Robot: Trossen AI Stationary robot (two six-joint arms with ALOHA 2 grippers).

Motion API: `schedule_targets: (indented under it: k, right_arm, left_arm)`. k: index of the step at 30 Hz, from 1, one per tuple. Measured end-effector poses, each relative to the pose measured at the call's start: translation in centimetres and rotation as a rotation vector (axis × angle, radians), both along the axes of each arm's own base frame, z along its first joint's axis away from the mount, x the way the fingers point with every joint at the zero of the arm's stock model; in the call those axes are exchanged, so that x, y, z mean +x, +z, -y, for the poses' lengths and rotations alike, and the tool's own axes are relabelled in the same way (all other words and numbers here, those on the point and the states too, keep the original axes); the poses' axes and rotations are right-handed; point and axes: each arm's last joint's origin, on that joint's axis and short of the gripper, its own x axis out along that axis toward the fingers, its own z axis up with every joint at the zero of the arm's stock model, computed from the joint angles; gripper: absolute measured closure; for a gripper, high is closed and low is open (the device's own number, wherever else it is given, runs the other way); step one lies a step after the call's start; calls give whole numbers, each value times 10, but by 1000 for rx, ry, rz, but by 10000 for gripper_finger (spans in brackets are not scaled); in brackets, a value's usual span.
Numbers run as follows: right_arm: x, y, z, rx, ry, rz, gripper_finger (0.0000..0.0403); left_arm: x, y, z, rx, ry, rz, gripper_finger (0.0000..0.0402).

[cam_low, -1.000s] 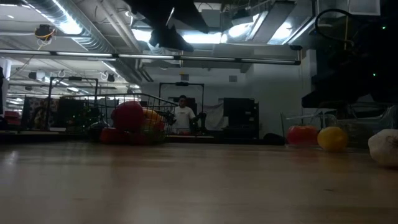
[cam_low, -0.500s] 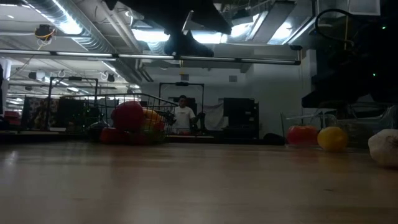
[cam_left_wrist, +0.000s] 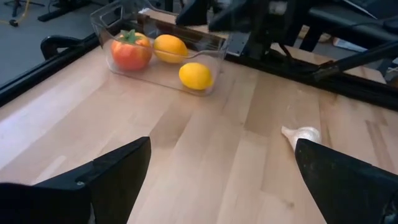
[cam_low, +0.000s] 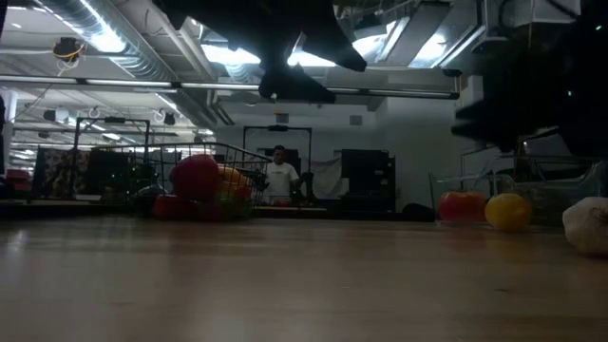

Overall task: Sort produce into baskets
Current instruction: Put the white garlic into the silver wire basket

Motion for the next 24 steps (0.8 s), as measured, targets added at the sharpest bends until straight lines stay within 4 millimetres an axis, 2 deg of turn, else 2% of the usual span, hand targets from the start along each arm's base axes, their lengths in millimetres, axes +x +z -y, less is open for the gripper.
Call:
schedule_targets:
  k: [4, 7, 13, 24]
  right_arm:
    - [1, 12, -2, 12, 69, 125, 150]
    - [1, 17, -5, 10, 193, 166, 150]
    - [1, 27, -11, 32, 400, 137, 150]
    - [-2, 53, -15, 41, 473, 57, 150]
  left_arm:
    - [1, -2, 0, -4, 2, -3, 7]
    - [1, -2, 0, -4, 2, -4, 7]
    - [1, -2, 0, -6, 3, -4, 7]
    - [1, -2, 0, -16, 8, -1, 7]
